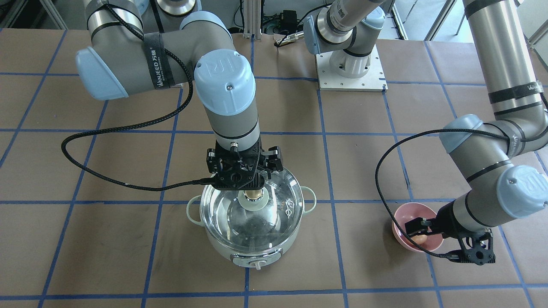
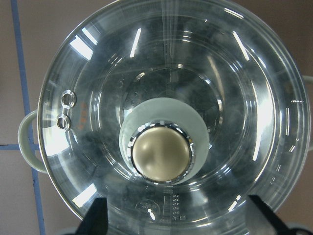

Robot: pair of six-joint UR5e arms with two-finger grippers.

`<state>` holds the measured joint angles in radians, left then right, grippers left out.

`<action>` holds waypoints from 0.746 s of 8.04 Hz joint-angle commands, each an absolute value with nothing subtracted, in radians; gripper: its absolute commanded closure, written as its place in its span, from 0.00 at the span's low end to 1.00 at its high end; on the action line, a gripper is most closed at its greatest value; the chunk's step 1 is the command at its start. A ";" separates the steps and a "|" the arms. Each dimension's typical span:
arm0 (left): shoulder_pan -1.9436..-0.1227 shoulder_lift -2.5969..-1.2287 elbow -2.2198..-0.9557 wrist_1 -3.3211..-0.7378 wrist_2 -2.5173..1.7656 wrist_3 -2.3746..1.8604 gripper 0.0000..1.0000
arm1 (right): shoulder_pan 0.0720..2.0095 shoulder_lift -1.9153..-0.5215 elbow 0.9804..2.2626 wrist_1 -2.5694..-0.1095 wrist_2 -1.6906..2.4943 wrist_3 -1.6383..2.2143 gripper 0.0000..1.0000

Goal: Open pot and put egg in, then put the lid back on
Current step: 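Reach the right gripper to the lid knob while the left moves over the bowl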

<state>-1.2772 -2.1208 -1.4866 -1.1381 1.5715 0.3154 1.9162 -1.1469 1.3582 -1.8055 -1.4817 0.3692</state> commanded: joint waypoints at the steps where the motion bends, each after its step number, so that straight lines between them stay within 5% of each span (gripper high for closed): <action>1: -1.278 -2.131 -1.523 -1.135 1.575 0.324 0.00 | 1.924 -1.105 1.345 -1.821 -1.480 0.396 0.00; 5: -1.273 -2.134 -1.537 -1.137 1.594 0.331 0.00 | 1.924 -1.080 1.324 -1.842 -1.482 0.403 0.00; 6: -1.273 -2.134 -1.537 -1.137 1.594 0.331 0.00 | 1.924 -1.080 1.322 -1.842 -1.482 0.402 0.07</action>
